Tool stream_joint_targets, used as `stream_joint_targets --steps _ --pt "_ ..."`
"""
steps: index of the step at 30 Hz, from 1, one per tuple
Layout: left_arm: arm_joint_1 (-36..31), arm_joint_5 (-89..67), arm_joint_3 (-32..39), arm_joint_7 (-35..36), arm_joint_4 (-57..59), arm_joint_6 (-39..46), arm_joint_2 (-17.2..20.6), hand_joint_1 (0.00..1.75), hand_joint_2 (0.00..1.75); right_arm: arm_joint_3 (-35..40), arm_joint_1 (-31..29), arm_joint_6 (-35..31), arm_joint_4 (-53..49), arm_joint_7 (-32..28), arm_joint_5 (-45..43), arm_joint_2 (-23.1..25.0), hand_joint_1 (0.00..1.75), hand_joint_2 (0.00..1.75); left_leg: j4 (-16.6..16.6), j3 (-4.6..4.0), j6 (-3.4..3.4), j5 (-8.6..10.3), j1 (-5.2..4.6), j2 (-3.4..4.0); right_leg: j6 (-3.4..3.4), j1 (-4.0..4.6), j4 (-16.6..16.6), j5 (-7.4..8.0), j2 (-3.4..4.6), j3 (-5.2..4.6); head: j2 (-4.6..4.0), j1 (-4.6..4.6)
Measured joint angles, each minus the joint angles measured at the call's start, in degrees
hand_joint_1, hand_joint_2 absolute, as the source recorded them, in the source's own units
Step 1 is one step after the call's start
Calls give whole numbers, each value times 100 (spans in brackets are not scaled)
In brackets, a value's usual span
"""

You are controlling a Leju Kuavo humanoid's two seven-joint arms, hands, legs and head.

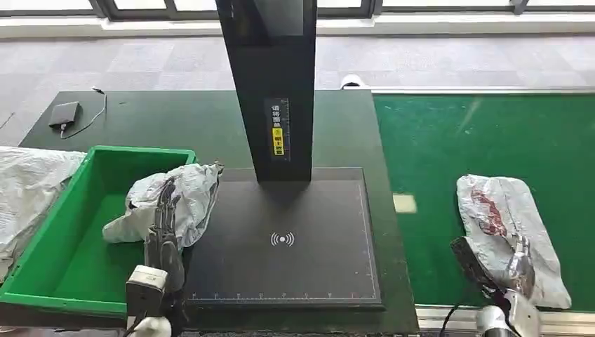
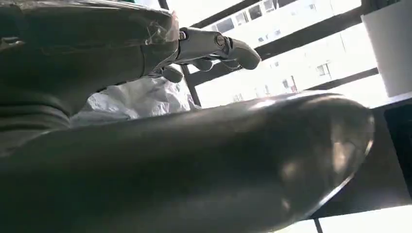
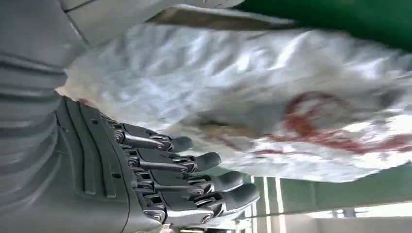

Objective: Moved the parcel from conveyor to table for the left to box.

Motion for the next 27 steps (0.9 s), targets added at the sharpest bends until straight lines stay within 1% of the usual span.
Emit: stream_joint_targets --steps 4,8,12,15,20,23,27 --pt "61 0 7 61 -122 50 -26 0 0 601 -496 120 403 177 52 35 0 175 0 -5 0 1 0 -5 0 0 1 0 -3 -1 0 0" --pt "68 0 31 120 -208 90 -72 0 0 959 -929 157 642 146 -13 157 0 175 0 -2 -2 4 0 -6 0 0 1 0 -3 -2 0 0" --pt "82 0 61 131 -256 92 -90 0 0 1118 -1136 155 782 135 -57 249 0 175 1 -7 -1 5 0 -25 0 -1 0 0 -20 0 0 0" --pt "87 -52 81 142 -286 92 -118 0 0 1218 -1224 261 856 125 -51 319 0 175 1 -11 -1 5 0 -24 0 0 0 0 -19 -1 0 0" --pt "121 -149 182 221 -474 72 -210 0 0 1479 -1351 920 981 867 210 511 0 175 1 -10 -1 5 0 -25 0 0 0 0 -19 -4 0 0" --pt "241 -188 275 238 -646 -35 -260 0 0 1619 -1354 1156 987 1249 288 540 0 175 1 -12 -1 6 0 -34 0 0 0 -1 -29 -4 0 0" --pt "359 -190 374 234 -800 -98 -313 0 0 1687 -1355 1268 985 1307 258 505 0 175 1 -12 -1 6 0 -30 0 -1 -1 -1 -25 -4 0 0"
